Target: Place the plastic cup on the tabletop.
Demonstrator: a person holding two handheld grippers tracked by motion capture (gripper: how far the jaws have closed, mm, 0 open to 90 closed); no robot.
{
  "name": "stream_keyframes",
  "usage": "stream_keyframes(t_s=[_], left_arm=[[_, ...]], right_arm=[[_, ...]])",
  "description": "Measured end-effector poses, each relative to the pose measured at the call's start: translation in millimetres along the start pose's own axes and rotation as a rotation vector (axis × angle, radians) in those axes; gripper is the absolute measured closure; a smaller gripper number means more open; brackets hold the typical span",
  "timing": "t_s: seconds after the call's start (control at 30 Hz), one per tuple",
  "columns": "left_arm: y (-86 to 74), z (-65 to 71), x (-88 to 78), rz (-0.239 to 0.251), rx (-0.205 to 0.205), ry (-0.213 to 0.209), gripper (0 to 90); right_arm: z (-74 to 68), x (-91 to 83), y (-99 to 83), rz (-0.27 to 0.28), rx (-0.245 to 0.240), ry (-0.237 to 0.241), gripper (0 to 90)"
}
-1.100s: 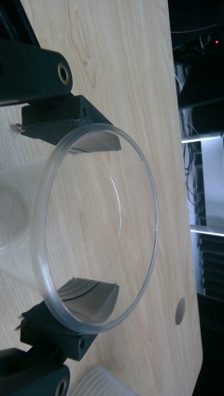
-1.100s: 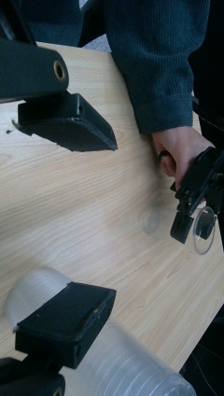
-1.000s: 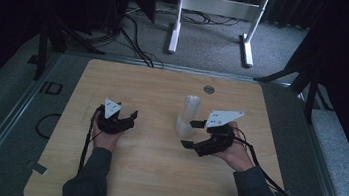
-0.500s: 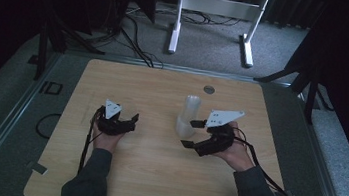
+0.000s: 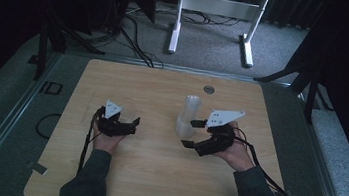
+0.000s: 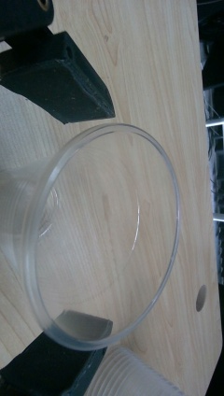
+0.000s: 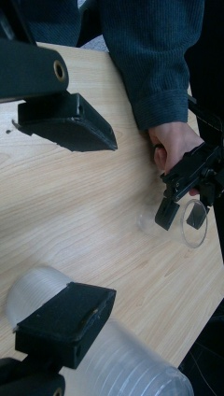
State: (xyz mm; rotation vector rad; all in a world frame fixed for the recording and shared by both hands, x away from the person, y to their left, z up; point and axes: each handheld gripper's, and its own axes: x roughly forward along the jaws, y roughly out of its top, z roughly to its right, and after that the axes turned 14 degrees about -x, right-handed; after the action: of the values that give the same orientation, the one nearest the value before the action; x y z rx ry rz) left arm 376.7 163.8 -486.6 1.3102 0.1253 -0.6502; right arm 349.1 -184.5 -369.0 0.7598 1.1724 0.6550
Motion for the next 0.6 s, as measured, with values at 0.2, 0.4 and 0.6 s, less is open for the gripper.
stream_keyframes(t_s=[0.2,0.4,0.6], left_arm=[[3.3,0.8,-10.6,0.028,0.001,-0.015,2.2],[7.9,1.8,-30.0,0.079,0.015,-0.034,2.2],[10.9,4.8,-46.2,0.11,0.031,-0.049,3.6]], right_arm=[[0.4,-0.7,-0.1,-0.001,-0.002,-0.001,23.4],[0.6,-1.5,0.0,0.0,-0.002,-0.003,23.4],[1.3,-1.5,0.0,-0.001,-0.001,-0.005,23.4]])
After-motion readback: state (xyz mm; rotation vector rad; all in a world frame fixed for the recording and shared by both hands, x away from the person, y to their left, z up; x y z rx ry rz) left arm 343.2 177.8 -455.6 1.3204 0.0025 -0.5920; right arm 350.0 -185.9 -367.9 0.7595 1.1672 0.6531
